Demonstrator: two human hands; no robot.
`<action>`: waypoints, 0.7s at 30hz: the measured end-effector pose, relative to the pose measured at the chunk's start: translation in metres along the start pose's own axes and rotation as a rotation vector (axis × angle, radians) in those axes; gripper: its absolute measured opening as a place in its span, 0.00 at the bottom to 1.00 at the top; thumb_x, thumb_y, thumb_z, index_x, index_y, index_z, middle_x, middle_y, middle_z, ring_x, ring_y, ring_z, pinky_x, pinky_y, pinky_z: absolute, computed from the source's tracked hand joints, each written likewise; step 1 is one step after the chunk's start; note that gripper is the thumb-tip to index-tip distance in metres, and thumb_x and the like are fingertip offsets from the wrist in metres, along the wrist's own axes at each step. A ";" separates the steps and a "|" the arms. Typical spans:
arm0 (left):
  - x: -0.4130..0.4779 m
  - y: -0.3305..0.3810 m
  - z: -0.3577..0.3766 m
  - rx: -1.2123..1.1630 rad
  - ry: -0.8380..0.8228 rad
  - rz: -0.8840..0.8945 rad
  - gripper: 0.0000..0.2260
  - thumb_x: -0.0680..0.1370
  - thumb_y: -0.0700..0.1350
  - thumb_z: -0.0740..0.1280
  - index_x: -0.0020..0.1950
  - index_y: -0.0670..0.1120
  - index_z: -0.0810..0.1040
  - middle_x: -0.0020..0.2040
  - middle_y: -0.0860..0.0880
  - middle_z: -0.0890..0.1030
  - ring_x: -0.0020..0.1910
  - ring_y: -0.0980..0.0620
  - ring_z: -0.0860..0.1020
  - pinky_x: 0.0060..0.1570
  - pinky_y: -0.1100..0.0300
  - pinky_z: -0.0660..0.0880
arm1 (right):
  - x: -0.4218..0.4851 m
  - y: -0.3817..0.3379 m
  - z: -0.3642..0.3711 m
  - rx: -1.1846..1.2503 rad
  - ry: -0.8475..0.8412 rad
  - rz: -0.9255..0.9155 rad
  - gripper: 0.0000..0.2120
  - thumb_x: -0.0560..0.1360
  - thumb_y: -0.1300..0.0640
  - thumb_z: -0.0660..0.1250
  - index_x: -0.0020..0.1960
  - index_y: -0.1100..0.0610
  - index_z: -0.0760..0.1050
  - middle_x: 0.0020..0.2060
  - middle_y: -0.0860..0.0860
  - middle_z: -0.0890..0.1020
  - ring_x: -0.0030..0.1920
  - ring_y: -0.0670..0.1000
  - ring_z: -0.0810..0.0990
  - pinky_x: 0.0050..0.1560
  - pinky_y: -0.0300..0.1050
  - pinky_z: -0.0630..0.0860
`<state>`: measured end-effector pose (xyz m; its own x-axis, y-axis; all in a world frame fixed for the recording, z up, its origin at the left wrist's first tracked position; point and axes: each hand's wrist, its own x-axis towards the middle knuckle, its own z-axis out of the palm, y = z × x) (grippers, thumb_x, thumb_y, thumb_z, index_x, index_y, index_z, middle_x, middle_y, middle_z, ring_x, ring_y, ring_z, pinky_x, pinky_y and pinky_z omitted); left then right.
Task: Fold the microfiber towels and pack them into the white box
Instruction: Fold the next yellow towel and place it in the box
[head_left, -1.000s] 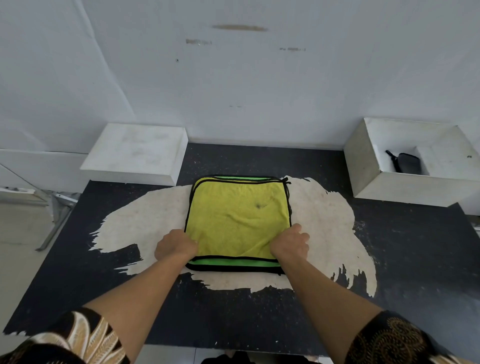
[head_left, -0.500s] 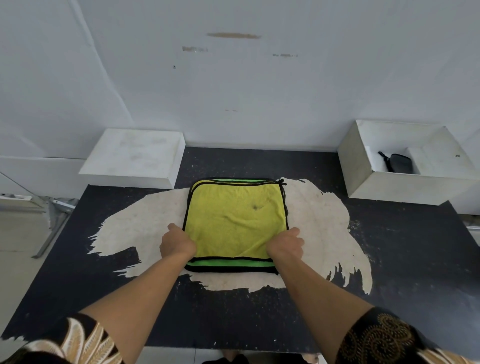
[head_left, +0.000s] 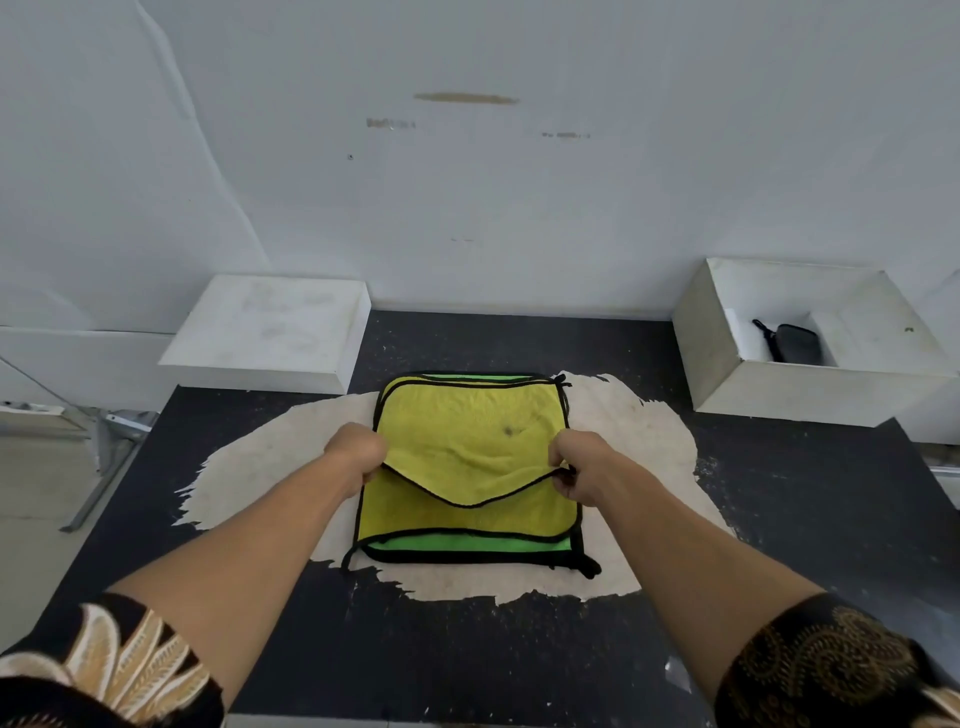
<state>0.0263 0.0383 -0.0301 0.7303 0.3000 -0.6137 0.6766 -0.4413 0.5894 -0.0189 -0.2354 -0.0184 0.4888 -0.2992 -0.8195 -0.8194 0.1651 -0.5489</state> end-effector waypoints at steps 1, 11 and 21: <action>0.000 0.000 -0.001 -0.040 -0.062 -0.044 0.04 0.78 0.34 0.63 0.49 0.39 0.76 0.41 0.42 0.70 0.34 0.49 0.67 0.32 0.59 0.67 | 0.000 0.000 -0.003 0.011 -0.022 0.014 0.08 0.71 0.70 0.61 0.45 0.59 0.71 0.43 0.57 0.70 0.39 0.53 0.72 0.31 0.43 0.73; 0.011 0.002 0.002 -0.069 0.122 0.040 0.18 0.74 0.47 0.74 0.56 0.35 0.77 0.54 0.40 0.79 0.52 0.39 0.79 0.51 0.48 0.80 | 0.031 0.000 -0.001 0.065 0.197 -0.085 0.06 0.77 0.64 0.64 0.42 0.61 0.71 0.46 0.59 0.75 0.51 0.61 0.77 0.56 0.64 0.78; 0.013 0.024 0.001 -0.320 -0.061 -0.150 0.06 0.80 0.33 0.63 0.54 0.40 0.76 0.44 0.43 0.77 0.40 0.48 0.76 0.29 0.57 0.71 | 0.035 -0.023 -0.011 0.087 0.101 0.077 0.07 0.77 0.63 0.67 0.44 0.59 0.70 0.46 0.56 0.74 0.47 0.55 0.77 0.48 0.51 0.81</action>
<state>0.0513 0.0312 -0.0242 0.6205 0.2862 -0.7301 0.7778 -0.1060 0.6195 0.0136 -0.2599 -0.0332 0.3897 -0.3748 -0.8412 -0.8221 0.2701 -0.5011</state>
